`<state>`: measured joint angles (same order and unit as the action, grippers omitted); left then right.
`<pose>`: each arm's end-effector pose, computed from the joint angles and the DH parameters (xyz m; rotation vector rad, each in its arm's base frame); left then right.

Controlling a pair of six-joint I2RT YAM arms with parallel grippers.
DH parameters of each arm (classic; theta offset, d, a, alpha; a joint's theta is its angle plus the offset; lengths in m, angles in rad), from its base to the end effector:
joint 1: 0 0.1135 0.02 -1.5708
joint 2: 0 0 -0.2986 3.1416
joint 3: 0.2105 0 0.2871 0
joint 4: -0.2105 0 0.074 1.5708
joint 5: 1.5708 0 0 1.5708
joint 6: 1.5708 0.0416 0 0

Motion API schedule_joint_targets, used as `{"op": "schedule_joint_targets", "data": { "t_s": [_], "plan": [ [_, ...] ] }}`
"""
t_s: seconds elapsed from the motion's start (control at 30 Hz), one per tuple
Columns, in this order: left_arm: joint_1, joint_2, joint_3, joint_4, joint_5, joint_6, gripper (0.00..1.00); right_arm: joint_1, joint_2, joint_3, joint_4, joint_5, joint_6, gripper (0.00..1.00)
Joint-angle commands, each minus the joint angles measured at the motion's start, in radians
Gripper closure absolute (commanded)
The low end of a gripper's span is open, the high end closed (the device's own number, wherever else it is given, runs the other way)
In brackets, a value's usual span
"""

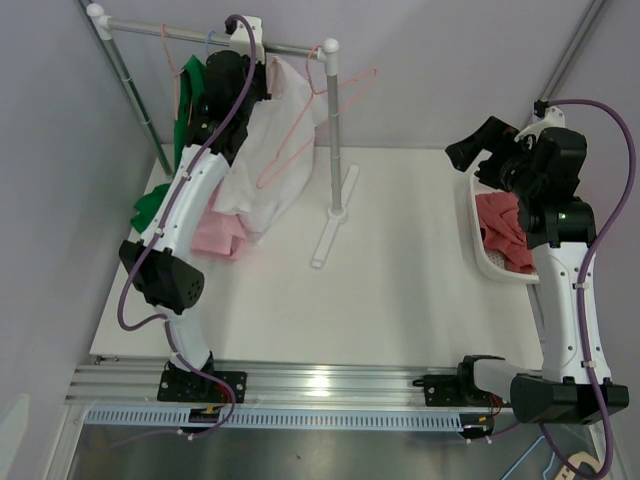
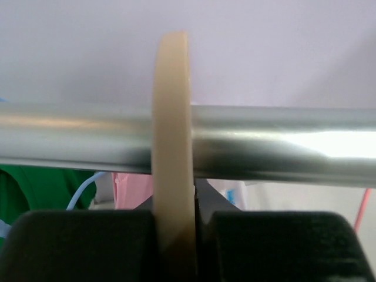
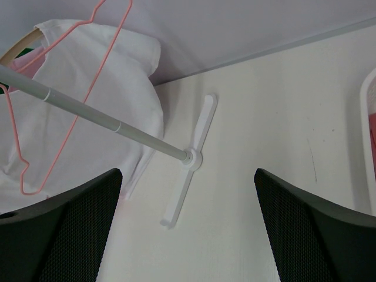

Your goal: Remove the t-shirt from the hanger

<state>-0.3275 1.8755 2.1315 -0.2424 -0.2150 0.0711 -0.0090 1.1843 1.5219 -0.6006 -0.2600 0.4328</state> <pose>0.4579 -0.1462 0.5290 0.1405 1.5513 -0.0350 0.2628 0.0083 0.5100 0.2244 1.8445 0.5343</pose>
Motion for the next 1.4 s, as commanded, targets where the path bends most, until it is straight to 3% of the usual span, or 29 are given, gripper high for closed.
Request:
{"op": "schedule_joint_targets", "data": {
  "t_s": [0.0,0.03,0.4,0.63,0.87,1.0,1.13,1.37],
  "plan": [
    [0.007,-0.050,0.037,0.043,0.029,0.010,0.96,0.006,0.000,0.041,0.021,-0.021,0.003,0.00],
    [0.007,-0.046,0.060,0.026,0.040,0.007,0.99,0.004,0.000,0.040,0.019,-0.021,0.001,0.01],
    [0.005,-0.142,0.116,-0.011,0.029,-0.063,0.99,0.040,0.005,0.035,0.007,-0.042,-0.020,0.01],
    [-0.016,-0.285,0.062,-0.014,-0.073,-0.097,0.99,0.119,-0.034,-0.025,0.071,-0.203,-0.107,0.01],
    [-0.114,-0.463,-0.145,-0.095,-0.355,-0.177,0.99,0.423,-0.003,-0.017,0.078,-0.287,-0.239,0.01],
    [-0.252,-0.555,-0.344,-0.028,-0.556,-0.166,0.99,0.724,-0.002,-0.057,0.131,-0.295,-0.302,0.01],
    [-0.347,-0.558,-0.407,-0.035,-0.772,-0.172,0.99,0.903,-0.009,-0.149,0.257,-0.321,-0.267,0.01],
    [-0.426,-0.530,-0.521,-0.012,-0.906,-0.272,0.99,1.099,0.047,-0.146,0.350,-0.236,-0.244,0.01]
  ]
}}
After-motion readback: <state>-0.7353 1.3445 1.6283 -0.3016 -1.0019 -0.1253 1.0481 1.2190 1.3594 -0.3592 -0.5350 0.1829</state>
